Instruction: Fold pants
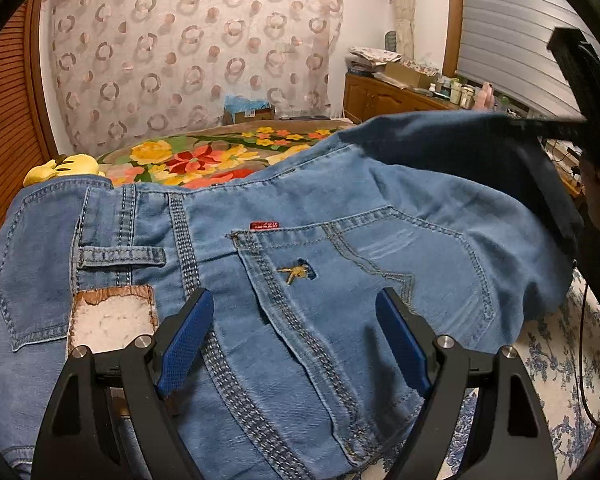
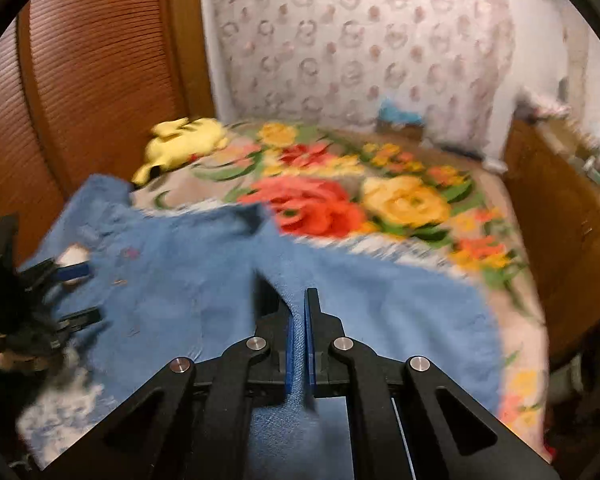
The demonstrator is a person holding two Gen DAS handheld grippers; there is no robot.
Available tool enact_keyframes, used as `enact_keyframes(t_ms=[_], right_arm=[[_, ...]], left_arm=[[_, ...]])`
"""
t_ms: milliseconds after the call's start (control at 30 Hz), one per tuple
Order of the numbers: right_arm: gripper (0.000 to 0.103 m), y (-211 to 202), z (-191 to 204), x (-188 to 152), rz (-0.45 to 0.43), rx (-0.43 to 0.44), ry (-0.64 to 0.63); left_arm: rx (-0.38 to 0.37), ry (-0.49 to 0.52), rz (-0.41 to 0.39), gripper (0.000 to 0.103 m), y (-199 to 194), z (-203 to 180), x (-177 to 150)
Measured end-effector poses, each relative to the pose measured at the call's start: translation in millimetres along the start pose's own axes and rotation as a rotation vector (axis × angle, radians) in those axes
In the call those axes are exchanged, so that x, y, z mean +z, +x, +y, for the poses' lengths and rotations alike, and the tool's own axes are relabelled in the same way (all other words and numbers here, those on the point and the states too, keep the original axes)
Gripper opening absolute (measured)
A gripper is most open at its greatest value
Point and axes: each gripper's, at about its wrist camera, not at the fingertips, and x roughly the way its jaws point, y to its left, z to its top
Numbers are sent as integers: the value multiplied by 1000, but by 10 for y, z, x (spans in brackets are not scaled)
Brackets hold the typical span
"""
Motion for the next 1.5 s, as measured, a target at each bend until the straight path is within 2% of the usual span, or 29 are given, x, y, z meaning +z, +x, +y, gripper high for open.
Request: enact_keyframes(t_ms=[167,233,300,333,433,533,667,800,867,933,1033,1133,1200,1233,1367,1500], right_arm=[[4,312,-304,156,9,-142,23],[6,538,-454,209,57,-154,77],[24,683,-546,192,99,-169,126],[37,698,-555,183,98,-178,133],[43,638,-469,98,76,-158,144],[45,505,-296,4,61,-128,128],[46,398,-105,-236,89,-73,108],[47,228,-73,-459,94,-49,93],[53,125,-33,-546,100,-46,79],[53,119,1,-620,117,-52,57],[53,231,27,-687,175,-105,7],[53,343,-29,-739,220,-123,-3],[22,375,-79,-692,215,-131,-28],[11,380,-134,-663,211,-151,-39],[7,338,-327,-458,160,-227,-62],[7,290,-817,-205,110,-295,22]], left_arm=[[-1,7,-4,84,10,-3,-4],[0,7,-2,84,19,-7,-8],[0,6,-1,84,30,-5,-15],[1,6,1,84,35,-1,-21],[4,6,4,84,44,16,-26],[5,12,2,84,46,20,-29],[11,9,-5,84,30,17,-29],[13,-2,-20,84,-20,37,-20],[13,-6,-21,84,-31,42,-29],[12,-7,-19,84,-33,50,-37],[9,-1,-18,84,-34,46,-29],[5,9,-19,84,-43,24,-39],[6,9,-16,84,-38,26,-44],[7,7,-13,84,-37,25,-39],[8,4,-9,84,-28,27,-27],[8,7,-7,84,-28,33,-24]])
